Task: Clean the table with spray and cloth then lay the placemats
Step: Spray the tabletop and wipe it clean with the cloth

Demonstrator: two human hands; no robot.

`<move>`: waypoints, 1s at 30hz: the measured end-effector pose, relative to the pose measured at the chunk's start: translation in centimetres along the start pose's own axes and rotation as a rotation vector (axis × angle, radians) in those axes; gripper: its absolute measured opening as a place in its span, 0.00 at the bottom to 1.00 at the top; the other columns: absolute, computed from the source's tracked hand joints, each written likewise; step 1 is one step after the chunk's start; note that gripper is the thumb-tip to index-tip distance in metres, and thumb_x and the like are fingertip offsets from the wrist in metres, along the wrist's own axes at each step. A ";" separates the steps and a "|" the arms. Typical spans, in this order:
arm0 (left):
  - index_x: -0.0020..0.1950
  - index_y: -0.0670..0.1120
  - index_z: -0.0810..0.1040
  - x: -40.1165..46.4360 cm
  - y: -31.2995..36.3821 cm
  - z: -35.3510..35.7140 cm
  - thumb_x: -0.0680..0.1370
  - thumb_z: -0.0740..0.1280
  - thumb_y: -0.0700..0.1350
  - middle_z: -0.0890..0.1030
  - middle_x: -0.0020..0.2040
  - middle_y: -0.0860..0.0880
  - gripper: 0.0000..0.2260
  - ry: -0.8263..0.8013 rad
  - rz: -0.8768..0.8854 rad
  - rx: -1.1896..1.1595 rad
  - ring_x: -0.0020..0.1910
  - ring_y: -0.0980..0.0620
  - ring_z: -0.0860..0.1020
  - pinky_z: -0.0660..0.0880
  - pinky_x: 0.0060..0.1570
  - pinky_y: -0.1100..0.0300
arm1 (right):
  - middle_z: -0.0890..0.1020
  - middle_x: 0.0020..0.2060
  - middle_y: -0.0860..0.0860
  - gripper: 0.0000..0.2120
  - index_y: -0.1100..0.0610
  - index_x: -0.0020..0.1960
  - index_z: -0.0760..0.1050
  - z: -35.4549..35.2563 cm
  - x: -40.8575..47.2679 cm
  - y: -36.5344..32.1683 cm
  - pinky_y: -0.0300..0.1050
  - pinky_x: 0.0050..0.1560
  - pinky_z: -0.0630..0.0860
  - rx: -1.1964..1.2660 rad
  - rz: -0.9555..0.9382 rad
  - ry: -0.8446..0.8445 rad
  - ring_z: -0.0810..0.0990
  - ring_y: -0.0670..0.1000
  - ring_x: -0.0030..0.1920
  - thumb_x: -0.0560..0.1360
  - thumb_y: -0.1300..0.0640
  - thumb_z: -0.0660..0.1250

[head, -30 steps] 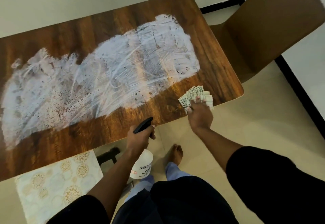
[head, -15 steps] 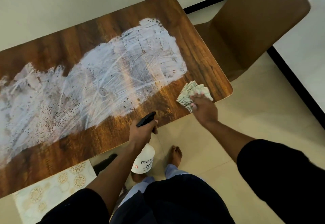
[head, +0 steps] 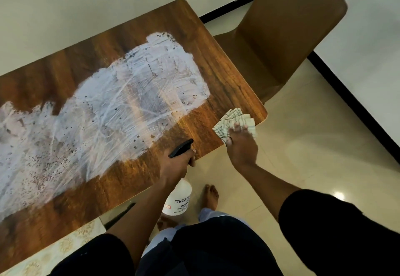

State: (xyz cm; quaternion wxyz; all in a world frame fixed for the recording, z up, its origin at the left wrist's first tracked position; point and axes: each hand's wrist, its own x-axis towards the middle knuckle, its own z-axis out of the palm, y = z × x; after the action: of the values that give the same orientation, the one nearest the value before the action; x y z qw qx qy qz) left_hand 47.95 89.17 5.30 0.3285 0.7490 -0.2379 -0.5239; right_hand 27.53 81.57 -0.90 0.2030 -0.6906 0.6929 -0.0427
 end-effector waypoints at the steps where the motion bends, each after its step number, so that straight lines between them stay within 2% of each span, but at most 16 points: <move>1: 0.44 0.36 0.85 0.2 0.4 0.5 0.78 0.73 0.45 0.85 0.36 0.38 0.12 -0.014 0.012 0.009 0.24 0.49 0.71 0.70 0.26 0.58 | 0.74 0.74 0.54 0.21 0.54 0.73 0.76 -0.2 -0.1 0.3 0.55 0.73 0.69 0.001 -0.020 -0.007 0.69 0.59 0.76 0.81 0.55 0.68; 4: 0.42 0.38 0.85 0.4 1.6 1.5 0.80 0.73 0.43 0.85 0.35 0.38 0.10 -0.045 0.036 0.030 0.24 0.49 0.71 0.70 0.26 0.58 | 0.77 0.72 0.51 0.19 0.52 0.71 0.78 -1.9 1.4 1.8 0.52 0.67 0.73 0.043 -0.016 0.013 0.73 0.56 0.74 0.81 0.54 0.68; 7: 0.48 0.38 0.85 0.6 2.0 1.9 0.80 0.73 0.42 0.85 0.36 0.38 0.07 -0.038 0.021 0.028 0.23 0.50 0.71 0.70 0.26 0.58 | 0.78 0.71 0.52 0.19 0.52 0.72 0.78 -3.5 4.0 3.8 0.52 0.67 0.72 0.057 0.077 0.061 0.72 0.56 0.74 0.81 0.55 0.67; 10: 0.61 0.35 0.81 0.8 1.5 1.7 0.79 0.74 0.44 0.85 0.37 0.37 0.15 -0.032 -0.003 -0.005 0.22 0.51 0.71 0.70 0.24 0.59 | 0.78 0.71 0.53 0.19 0.52 0.71 0.78 -4.4 6.7 5.3 0.53 0.68 0.72 0.048 0.108 0.059 0.73 0.58 0.73 0.81 0.55 0.68; 11: 0.62 0.33 0.80 0.7 1.4 1.5 0.78 0.73 0.43 0.85 0.37 0.37 0.17 -0.031 0.002 -0.014 0.21 0.51 0.71 0.69 0.24 0.59 | 0.79 0.70 0.54 0.18 0.53 0.71 0.78 -4.4 7.2 5.4 0.54 0.68 0.72 0.026 0.104 0.054 0.74 0.59 0.72 0.81 0.55 0.68; 13: 0.58 0.32 0.81 0.5 1.4 1.0 0.78 0.73 0.43 0.84 0.37 0.35 0.15 -0.021 0.013 -0.012 0.21 0.51 0.70 0.68 0.24 0.58 | 0.80 0.69 0.56 0.18 0.54 0.70 0.79 -4.2 7.2 4.8 0.54 0.66 0.74 -0.020 0.103 0.050 0.75 0.61 0.70 0.81 0.55 0.68; 15: 0.48 0.34 0.84 0.3 1.5 0.6 0.80 0.73 0.41 0.84 0.36 0.35 0.09 -0.008 0.010 -0.001 0.21 0.51 0.70 0.68 0.24 0.58 | 0.82 0.65 0.58 0.17 0.54 0.69 0.79 -3.6 6.2 3.2 0.53 0.62 0.76 -0.047 0.091 0.061 0.77 0.61 0.67 0.81 0.55 0.67; 16: 0.44 0.36 0.84 0.2 1.6 0.3 0.81 0.72 0.41 0.83 0.36 0.36 0.09 -0.002 0.002 0.001 0.21 0.52 0.70 0.68 0.25 0.59 | 0.82 0.64 0.58 0.17 0.55 0.69 0.79 -3.3 5.6 2.1 0.53 0.61 0.77 -0.055 0.064 0.064 0.78 0.61 0.66 0.81 0.55 0.67; 21: 0.46 0.37 0.85 0.4 1.4 -1.3 0.81 0.73 0.42 0.85 0.39 0.34 0.09 0.042 -0.031 -0.013 0.24 0.50 0.73 0.69 0.25 0.59 | 0.83 0.61 0.57 0.17 0.51 0.66 0.81 -0.6 2.7 -4.4 0.50 0.57 0.78 -0.068 -0.175 -0.062 0.79 0.60 0.62 0.78 0.56 0.69; 23: 0.44 0.38 0.86 0.6 1.5 -2.0 0.80 0.74 0.42 0.85 0.37 0.36 0.09 0.062 -0.033 0.000 0.26 0.48 0.75 0.70 0.25 0.59 | 0.83 0.62 0.58 0.17 0.51 0.64 0.82 1.0 1.6 -7.0 0.51 0.61 0.77 -0.062 -0.306 -0.149 0.78 0.61 0.65 0.75 0.58 0.71; 26: 0.43 0.38 0.86 0.8 2.1 -3.0 0.80 0.72 0.39 0.84 0.35 0.38 0.08 0.076 -0.025 0.006 0.24 0.53 0.75 0.70 0.24 0.62 | 0.79 0.70 0.55 0.19 0.51 0.68 0.79 2.5 0.9 -8.8 0.53 0.72 0.70 -0.100 -0.516 -0.225 0.72 0.60 0.74 0.78 0.58 0.69; 28: 0.40 0.37 0.85 1.1 2.4 -3.7 0.80 0.71 0.38 0.85 0.35 0.37 0.10 0.065 -0.004 0.020 0.21 0.55 0.73 0.70 0.25 0.63 | 0.78 0.71 0.53 0.18 0.49 0.70 0.79 2.5 1.9 -8.3 0.52 0.74 0.68 -0.047 -0.529 -0.262 0.72 0.59 0.74 0.80 0.56 0.68; 30: 0.40 0.36 0.85 1.5 2.5 -4.4 0.80 0.71 0.39 0.85 0.35 0.37 0.11 0.050 0.011 0.030 0.21 0.55 0.73 0.71 0.27 0.61 | 0.80 0.69 0.52 0.18 0.48 0.70 0.79 2.0 3.4 -7.4 0.52 0.72 0.70 -0.002 -0.502 -0.248 0.75 0.58 0.71 0.80 0.54 0.69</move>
State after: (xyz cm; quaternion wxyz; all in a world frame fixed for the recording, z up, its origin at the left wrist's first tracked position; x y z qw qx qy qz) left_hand 52.57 87.50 7.30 0.3259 0.7655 -0.2414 -0.4996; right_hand 35.26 78.36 -1.03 0.2688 -0.8408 0.4699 -0.0063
